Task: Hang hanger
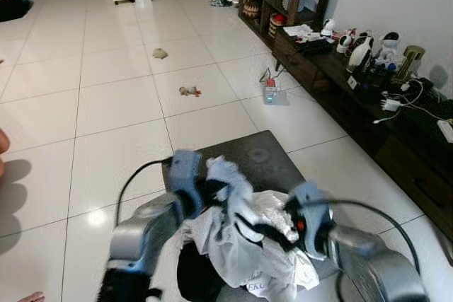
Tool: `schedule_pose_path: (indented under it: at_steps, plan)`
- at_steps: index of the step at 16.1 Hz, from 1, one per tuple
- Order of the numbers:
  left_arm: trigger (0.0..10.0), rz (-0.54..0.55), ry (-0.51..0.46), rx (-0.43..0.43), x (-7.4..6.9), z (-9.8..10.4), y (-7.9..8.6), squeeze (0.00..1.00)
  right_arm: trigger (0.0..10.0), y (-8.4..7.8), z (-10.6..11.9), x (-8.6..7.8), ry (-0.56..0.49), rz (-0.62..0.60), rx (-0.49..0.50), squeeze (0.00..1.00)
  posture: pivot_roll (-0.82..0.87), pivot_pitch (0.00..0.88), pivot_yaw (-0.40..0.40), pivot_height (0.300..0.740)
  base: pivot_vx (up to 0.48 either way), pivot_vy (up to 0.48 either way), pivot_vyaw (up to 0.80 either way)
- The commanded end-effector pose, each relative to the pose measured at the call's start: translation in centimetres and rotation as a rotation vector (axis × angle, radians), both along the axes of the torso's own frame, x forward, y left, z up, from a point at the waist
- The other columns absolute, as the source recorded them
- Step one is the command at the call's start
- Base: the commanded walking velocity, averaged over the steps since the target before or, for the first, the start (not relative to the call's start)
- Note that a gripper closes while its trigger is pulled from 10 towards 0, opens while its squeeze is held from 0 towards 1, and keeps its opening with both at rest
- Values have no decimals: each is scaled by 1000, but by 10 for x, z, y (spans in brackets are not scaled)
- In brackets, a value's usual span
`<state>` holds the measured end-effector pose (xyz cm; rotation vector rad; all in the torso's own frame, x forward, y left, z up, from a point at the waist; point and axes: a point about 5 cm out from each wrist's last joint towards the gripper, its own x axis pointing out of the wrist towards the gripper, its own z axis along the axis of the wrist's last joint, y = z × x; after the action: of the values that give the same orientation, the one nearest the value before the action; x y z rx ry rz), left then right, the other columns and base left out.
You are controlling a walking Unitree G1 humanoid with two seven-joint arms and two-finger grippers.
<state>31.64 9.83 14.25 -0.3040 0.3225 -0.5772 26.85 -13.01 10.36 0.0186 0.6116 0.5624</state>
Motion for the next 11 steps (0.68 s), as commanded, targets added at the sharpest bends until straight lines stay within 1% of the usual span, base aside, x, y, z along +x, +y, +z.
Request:
schedule_pose_path:
  at_steps: [1,2,4,5,7,8,9,10,11]
  plan:
    - [0,33,-30,-38,2,16,-3,0,10000,4,12,-2,0,-25,58,0,-14,123,-1,740,0,0,0]
    - [0,63,-38,-87,2,28,-11,0,10000,11,18,-8,-10,-13,49,0,-13,138,-3,740,0,0,0]
    - [0,81,-39,-108,2,34,-18,0,10000,14,20,-14,-8,-26,33,0,-14,143,-3,740,0,0,0]
    - [0,81,-47,-112,2,38,-23,0,10000,16,23,-20,-4,-33,46,0,-16,146,-2,740,0,0,0]
    - [0,85,-47,-127,4,42,-28,0,10000,19,27,-24,3,-42,56,0,-26,152,-1,740,0,0,0]
    - [0,78,-35,-136,5,46,-36,0,10000,20,30,-27,5,-65,35,0,-31,157,1,740,0,0,0]
    - [0,65,-23,-140,5,49,-42,0,10000,21,32,-27,-2,-93,13,0,-32,157,2,740,0,0,0]
    - [0,48,-13,-154,5,52,-47,0,10000,22,34,-24,-8,-120,22,0,-36,158,5,740,0,0,0]
    - [0,16,-3,-164,3,56,-56,0,10000,29,39,-20,-12,-147,87,0,-31,160,7,740,0,0,0]
